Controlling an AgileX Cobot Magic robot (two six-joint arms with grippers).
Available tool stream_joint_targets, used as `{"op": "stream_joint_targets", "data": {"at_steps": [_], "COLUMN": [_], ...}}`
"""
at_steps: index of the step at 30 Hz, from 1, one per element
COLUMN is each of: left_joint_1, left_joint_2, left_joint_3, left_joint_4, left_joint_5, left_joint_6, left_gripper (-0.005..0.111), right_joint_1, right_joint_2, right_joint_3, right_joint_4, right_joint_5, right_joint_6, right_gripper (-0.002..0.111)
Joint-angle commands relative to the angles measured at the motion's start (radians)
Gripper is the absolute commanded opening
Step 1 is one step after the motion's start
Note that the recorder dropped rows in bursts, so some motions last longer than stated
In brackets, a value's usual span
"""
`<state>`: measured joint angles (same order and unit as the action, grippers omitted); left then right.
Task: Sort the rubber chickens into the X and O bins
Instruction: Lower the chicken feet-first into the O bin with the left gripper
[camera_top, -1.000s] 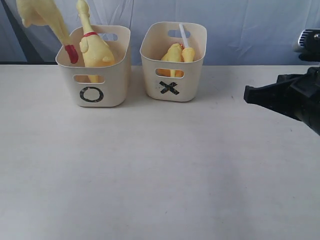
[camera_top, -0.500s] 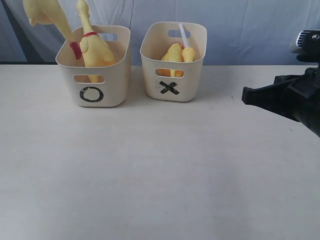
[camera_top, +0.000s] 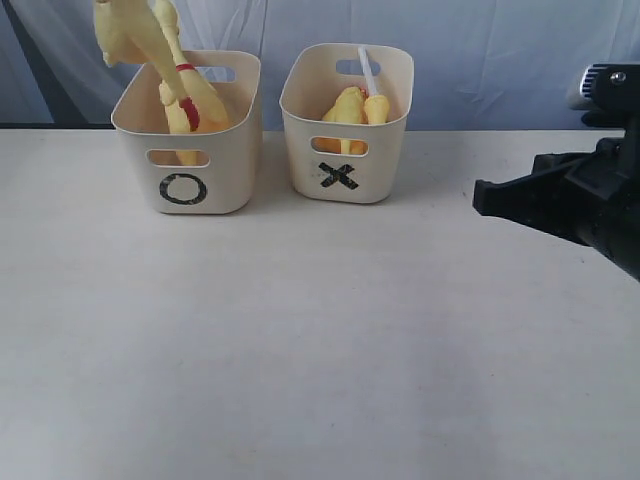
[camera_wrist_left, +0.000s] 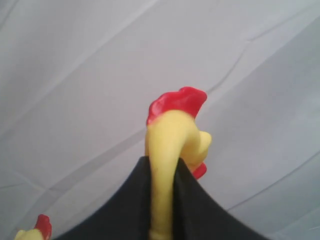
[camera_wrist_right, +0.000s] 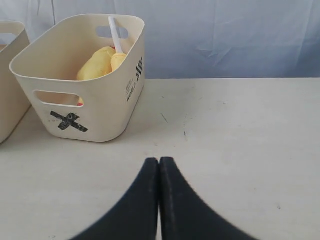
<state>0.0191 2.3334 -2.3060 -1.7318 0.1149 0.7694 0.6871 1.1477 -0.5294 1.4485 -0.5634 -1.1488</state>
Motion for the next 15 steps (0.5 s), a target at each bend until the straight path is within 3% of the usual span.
{"op": "stream_joint_targets", "data": {"at_steps": [1, 15], "left_joint_1": [-0.032, -0.062], "left_joint_2": [0.028, 0.089], "left_joint_3": [-0.027, -0.027], "left_joint_4": [-0.013, -0.013], "left_joint_5": [-0.005, 0.047], "left_joint_6": [-0.003, -0.003], "left_gripper": [0.0, 0.0], "right_joint_1": [0.001, 0.001], "right_joint_2": [-0.006, -0.006], "right_joint_3": [0.005, 0.005], "right_joint_4": [-0.016, -0.02], "right_joint_5": [0.006, 0.015], "right_joint_6": [-0.006, -0.006], "right_gripper": [-0.001, -0.001]}}
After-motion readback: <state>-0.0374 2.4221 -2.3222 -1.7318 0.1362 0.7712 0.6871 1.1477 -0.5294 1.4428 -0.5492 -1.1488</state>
